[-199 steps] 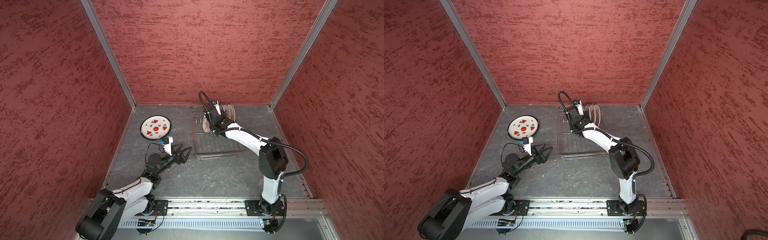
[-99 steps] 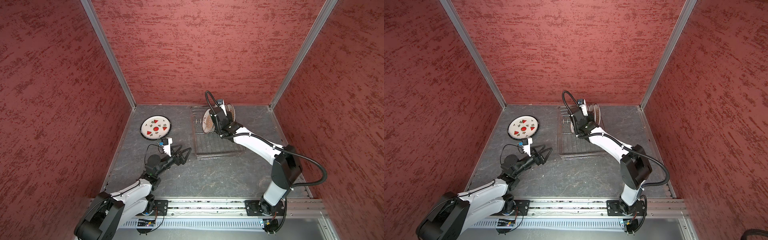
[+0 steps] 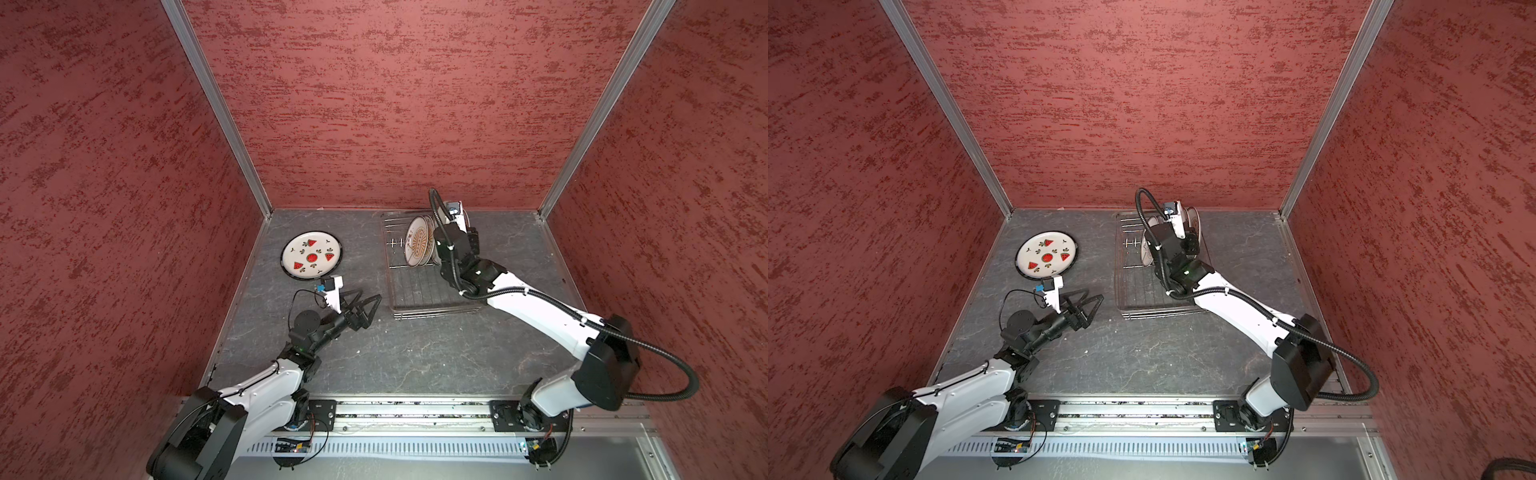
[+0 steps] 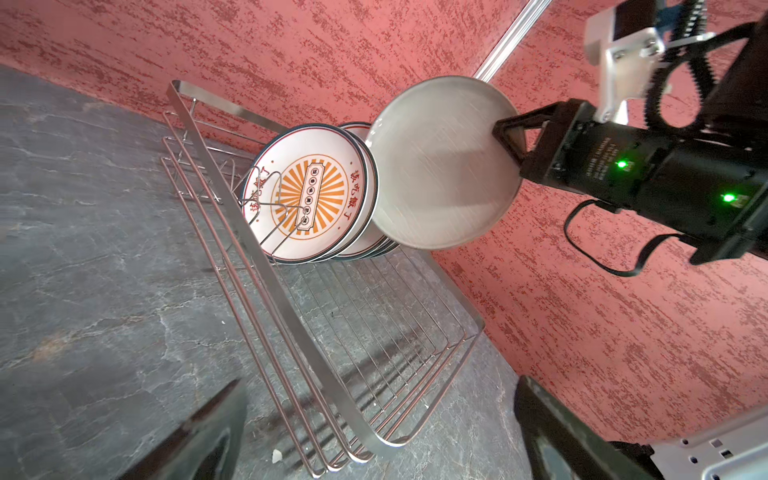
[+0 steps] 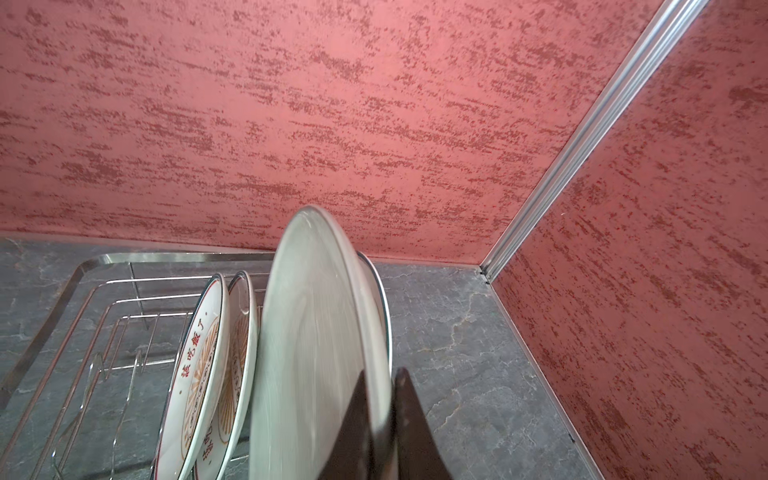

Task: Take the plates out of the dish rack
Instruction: 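Tilt the plain white plate out of the rack with the right gripper, then pull the plain white plate toward the left gripper and close left gripper on its rim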

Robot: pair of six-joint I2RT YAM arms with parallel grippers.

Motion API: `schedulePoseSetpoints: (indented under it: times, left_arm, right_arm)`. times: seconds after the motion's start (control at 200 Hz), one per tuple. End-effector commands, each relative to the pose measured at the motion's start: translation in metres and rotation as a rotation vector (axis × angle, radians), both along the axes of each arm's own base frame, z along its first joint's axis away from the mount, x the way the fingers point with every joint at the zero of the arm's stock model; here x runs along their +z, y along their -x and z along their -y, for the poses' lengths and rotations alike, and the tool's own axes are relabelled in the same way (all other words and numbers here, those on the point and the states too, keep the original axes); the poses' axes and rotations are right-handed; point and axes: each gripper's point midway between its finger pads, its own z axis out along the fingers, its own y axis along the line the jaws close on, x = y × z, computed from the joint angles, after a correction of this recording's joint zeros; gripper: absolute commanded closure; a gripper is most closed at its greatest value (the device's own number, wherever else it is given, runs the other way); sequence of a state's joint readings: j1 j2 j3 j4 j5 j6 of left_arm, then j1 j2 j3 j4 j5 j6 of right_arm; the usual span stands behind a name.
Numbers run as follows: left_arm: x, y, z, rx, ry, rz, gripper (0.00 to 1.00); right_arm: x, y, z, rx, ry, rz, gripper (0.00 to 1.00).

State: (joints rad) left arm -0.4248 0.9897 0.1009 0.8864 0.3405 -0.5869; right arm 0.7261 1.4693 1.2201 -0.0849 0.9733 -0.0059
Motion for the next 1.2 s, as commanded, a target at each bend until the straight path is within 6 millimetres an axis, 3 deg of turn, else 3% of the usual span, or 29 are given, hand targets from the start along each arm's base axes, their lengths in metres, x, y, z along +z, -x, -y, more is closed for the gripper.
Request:
schedulePoseSetpoints:
  times: [0.0,0.301,0.391,0.636,1.047,1.197]
  left_arm:
    - [-0.006,-0.005,-0.006,0.043,0.001,-0.044,0.01]
    - [-0.011,-0.009,-0.012,0.088,0.003,-0.065,0.01]
    - [-0.012,-0.01,-0.014,0.102,0.004,-0.072,0.01]
    - [-0.005,-0.001,-0.001,-0.001,0.029,-0.073,0.01]
    - [0.003,0.003,-0.011,-0.071,0.112,-0.106,0.0]
    - [0.005,0.005,-0.011,-0.08,0.139,-0.111,0.01]
  right_arm:
    - [0.064,0.015,0.018,-0.049,-0.151,0.204,0.98]
    - [0.076,0.042,0.042,-0.052,-0.197,0.285,0.98]
    - [0.078,0.049,0.04,0.008,-0.241,0.301,0.98]
    - [0.076,0.059,0.011,0.262,-0.38,0.274,0.97]
    - [0.063,0.081,-0.05,0.662,-0.605,0.237,0.98]
    - [0.055,0.086,-0.064,0.75,-0.711,0.288,0.98]
